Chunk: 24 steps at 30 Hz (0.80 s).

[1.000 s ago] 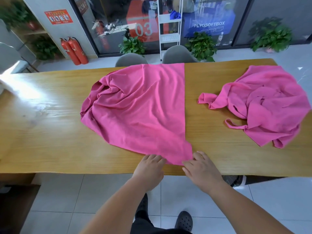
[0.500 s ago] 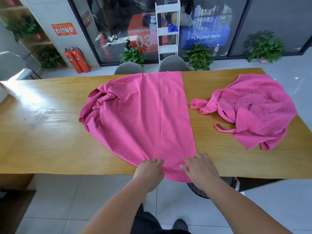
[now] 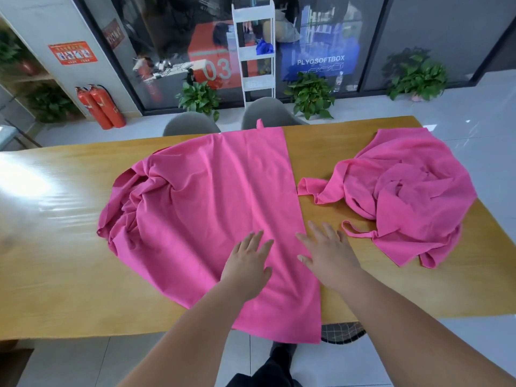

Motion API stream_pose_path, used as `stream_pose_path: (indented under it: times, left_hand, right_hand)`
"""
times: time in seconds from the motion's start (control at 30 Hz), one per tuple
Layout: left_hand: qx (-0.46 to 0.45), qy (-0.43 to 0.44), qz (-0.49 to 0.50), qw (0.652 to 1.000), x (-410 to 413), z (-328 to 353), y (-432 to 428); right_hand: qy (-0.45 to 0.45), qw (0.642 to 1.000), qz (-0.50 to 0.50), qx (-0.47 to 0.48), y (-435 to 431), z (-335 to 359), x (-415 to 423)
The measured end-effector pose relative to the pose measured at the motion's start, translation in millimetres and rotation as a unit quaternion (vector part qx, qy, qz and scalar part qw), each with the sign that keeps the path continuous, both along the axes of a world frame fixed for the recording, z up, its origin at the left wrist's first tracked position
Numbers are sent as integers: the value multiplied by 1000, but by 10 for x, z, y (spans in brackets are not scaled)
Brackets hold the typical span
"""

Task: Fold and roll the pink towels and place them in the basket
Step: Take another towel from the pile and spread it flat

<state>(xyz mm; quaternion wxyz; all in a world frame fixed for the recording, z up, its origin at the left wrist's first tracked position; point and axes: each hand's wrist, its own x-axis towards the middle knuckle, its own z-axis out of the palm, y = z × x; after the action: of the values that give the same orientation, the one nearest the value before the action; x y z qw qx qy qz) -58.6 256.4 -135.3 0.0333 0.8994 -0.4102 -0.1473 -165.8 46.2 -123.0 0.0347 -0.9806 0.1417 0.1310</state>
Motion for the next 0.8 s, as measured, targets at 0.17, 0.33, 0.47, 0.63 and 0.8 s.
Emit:
stream_pose_path:
  times: [0.17, 0.33, 0.47, 0.63, 0.8]
  left_hand:
    - [1, 0, 1, 1000, 448, -97, -508]
    - [57, -19, -35, 998, 927, -264, -1029]
    - [106, -12, -74, 991, 1250, -435, -1329]
    - [116, 7, -108, 987, 1402, -548, -1693]
    - [118, 1, -124, 985, 1388, -593, -1990]
  right_hand:
    - [-3, 999, -29, -31, -491, 34, 510]
    - [25, 998, -32, -44, -1024, -19, 1029]
    - [72, 994, -72, -38, -1493, -216, 1198]
    - [73, 991, -111, -21, -1933, -507, 805]
    - [71, 988, -133, -26, -2205, -521, 474]
